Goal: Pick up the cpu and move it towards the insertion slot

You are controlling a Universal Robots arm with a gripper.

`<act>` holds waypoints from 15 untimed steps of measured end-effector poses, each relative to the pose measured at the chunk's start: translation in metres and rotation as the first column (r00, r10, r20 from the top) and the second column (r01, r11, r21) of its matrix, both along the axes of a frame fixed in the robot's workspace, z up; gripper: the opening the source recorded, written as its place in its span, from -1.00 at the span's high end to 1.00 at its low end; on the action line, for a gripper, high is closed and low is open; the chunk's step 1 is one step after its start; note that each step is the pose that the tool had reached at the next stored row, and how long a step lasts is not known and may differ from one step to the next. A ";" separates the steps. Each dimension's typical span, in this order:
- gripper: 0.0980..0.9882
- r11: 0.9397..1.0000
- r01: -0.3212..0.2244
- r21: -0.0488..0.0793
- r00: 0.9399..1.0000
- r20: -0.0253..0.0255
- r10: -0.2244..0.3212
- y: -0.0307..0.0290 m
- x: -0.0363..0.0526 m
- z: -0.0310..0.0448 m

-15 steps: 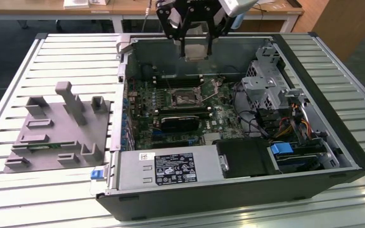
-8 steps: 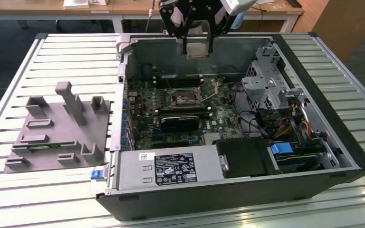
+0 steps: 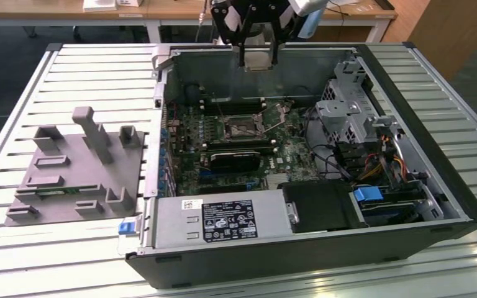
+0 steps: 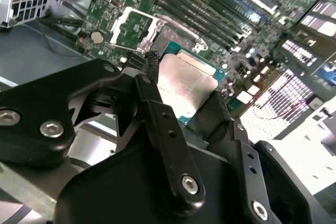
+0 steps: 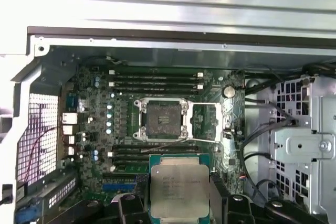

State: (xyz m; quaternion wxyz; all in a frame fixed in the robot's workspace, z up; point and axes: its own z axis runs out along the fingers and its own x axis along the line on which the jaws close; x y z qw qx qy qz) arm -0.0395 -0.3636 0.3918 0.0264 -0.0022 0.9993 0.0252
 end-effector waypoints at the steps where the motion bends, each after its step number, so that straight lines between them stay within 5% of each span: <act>1: 0.00 1.000 0.000 0.000 1.000 0.000 0.000 0.0025 0.0006 -0.0006; 15: 0.00 1.000 0.000 0.000 1.000 -0.002 0.000 0.0351 0.0039 -0.0126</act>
